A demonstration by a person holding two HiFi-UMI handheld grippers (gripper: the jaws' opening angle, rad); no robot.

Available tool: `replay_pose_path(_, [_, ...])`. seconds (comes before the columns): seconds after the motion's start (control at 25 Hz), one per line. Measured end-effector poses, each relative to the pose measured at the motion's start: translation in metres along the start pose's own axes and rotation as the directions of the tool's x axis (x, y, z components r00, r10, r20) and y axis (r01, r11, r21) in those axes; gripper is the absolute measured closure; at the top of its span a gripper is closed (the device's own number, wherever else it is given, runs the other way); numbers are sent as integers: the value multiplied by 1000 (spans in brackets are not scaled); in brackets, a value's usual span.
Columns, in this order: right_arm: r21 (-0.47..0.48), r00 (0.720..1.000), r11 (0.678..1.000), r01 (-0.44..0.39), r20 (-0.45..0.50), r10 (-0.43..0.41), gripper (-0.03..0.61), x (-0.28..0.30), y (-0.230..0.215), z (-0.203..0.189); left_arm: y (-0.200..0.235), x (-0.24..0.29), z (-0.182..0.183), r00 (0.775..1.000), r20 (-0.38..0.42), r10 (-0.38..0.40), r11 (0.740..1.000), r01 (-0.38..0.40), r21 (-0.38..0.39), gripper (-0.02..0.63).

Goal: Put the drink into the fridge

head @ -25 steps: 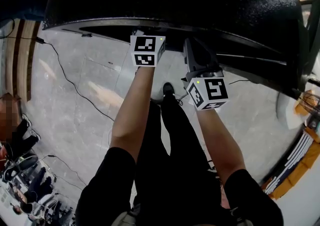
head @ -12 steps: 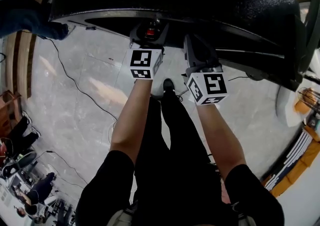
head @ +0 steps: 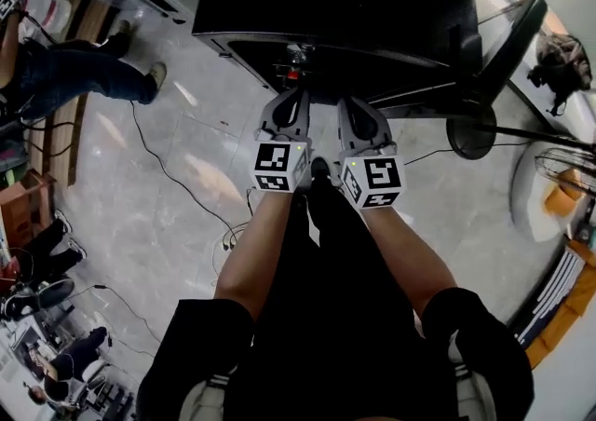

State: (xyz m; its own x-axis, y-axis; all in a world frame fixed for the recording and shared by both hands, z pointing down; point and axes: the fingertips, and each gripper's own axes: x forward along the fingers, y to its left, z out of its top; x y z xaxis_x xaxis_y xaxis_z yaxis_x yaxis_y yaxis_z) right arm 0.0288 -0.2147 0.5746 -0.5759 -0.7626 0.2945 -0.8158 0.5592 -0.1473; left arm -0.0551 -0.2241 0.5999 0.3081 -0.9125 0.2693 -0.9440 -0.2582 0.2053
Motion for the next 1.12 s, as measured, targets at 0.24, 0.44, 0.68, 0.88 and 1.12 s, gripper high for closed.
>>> replay_pose_path(0.24, [-11, 999, 1000, -14, 44, 14, 557, -54, 10, 66, -31, -69, 71, 999, 44, -18, 999, 16, 38, 600])
replay_pose_path(0.44, [-59, 988, 995, -76, 128, 83, 557, -96, 7, 135, -27, -119, 131, 996, 92, -4, 997, -3, 74, 600])
replay_pose_path(0.68, [-139, 971, 989, -44, 227, 76, 557, -145, -1, 192, -6, -182, 191, 980, 197, 40, 993, -61, 101, 600])
replay_pose_path(0.88, [-135, 968, 991, 20, 251, 15, 558, -170, -17, 201, 19, -226, 202, 973, 212, 96, 989, -118, 94, 600])
replay_pose_path(1.12, [-86, 974, 994, 62, 223, -41, 558, -181, -30, 178, 29, -253, 184, 969, 205, 135, 988, -146, 41, 600])
